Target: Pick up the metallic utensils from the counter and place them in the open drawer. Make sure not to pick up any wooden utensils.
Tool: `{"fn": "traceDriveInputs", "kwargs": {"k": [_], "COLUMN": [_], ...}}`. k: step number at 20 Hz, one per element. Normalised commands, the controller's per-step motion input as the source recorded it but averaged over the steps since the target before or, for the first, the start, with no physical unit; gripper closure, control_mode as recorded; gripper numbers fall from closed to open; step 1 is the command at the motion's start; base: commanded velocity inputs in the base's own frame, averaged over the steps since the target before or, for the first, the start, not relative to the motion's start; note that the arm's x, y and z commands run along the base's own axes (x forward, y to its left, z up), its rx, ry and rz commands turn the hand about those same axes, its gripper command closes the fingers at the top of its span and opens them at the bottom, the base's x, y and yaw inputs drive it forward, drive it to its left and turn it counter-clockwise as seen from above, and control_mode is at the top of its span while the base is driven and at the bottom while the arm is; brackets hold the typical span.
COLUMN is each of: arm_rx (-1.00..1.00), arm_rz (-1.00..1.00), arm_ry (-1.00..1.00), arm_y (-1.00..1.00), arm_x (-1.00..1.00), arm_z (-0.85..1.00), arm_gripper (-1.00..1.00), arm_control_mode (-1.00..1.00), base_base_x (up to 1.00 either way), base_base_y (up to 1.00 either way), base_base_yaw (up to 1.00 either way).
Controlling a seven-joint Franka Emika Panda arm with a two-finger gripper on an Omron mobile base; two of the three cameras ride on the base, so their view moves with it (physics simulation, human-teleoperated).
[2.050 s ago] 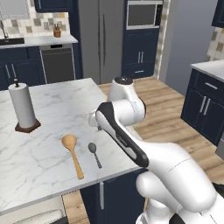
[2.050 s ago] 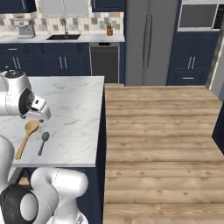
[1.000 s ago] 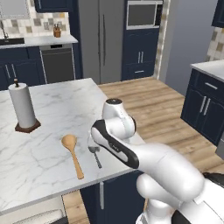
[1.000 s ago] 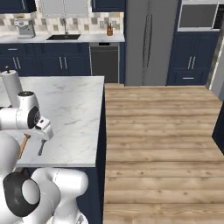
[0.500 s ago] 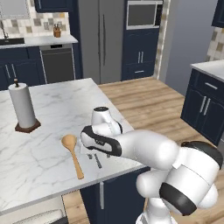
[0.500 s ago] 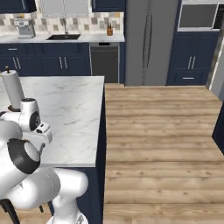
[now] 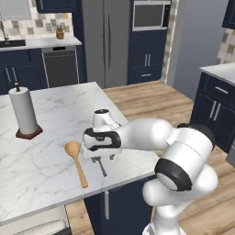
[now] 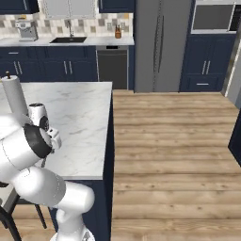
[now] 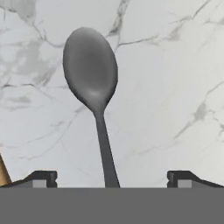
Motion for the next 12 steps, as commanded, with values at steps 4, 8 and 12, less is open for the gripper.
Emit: {"fn": "traceDriveInputs", "kwargs": {"k": [4, 8, 12], "arm_rx": [0.00, 0.00, -0.01], "arm_rz": [0.06, 0.04, 0.03], "arm_ry": [0.00, 0.00, 0.00], "arm_y": [0.00, 0.00, 0.01], "arm_x": [0.00, 0.00, 0.05], "arm_z": [-0.30, -0.32, -0.47], "arm_gripper": [-1.00, -1.00, -1.00], "arm_control_mode": [-1.00, -1.00, -1.00], "base_base_x": [0.00, 0.00, 0.00], "base_base_y": [0.00, 0.00, 0.00], "base_base_yaw": [0.00, 0.00, 0.00]}}
